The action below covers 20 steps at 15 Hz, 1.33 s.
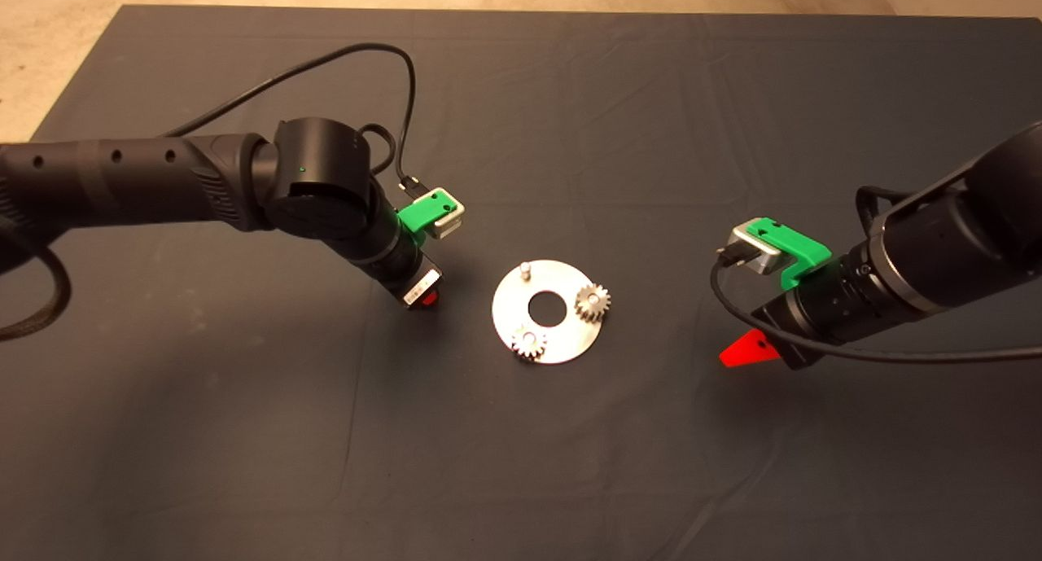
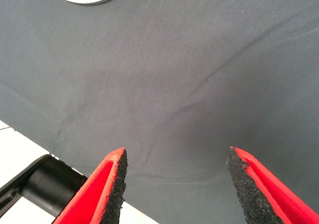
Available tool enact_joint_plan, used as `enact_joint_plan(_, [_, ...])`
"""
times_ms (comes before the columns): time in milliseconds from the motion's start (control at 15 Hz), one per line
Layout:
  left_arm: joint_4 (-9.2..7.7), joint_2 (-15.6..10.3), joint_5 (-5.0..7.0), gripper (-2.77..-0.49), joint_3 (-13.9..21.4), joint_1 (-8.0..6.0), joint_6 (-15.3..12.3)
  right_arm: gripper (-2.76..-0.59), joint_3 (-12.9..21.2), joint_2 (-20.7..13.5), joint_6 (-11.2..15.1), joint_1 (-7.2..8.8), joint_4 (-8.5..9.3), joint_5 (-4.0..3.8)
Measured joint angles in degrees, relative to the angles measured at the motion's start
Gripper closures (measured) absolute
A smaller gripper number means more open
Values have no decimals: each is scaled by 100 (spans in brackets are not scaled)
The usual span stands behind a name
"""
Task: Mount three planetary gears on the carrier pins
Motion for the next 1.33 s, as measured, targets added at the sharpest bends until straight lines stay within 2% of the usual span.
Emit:
enact_joint_plan(333, [-1, -2, -61, -150, 2, 7, -38, -147, 0, 0, 2, 1, 0, -2])
enact_joint_plan(467, [2, -22, -156, -150, 2, 62, -38, -147, 0, 0, 1, -1, 0, -2])
enact_joint_plan(667, [-1, -32, -163, -150, 0, 229, -33, -147, -2, 0, 0, 1, 0, -4])
enact_joint_plan(1067, [4, -52, -179, -150, 2, 240, 19, -147, -2, 0, 0, 1, 0, 0])
enact_joint_plan(1333, [4, -50, -171, -150, 0, 240, 254, -147, -2, 0, 0, 1, 0, 0])
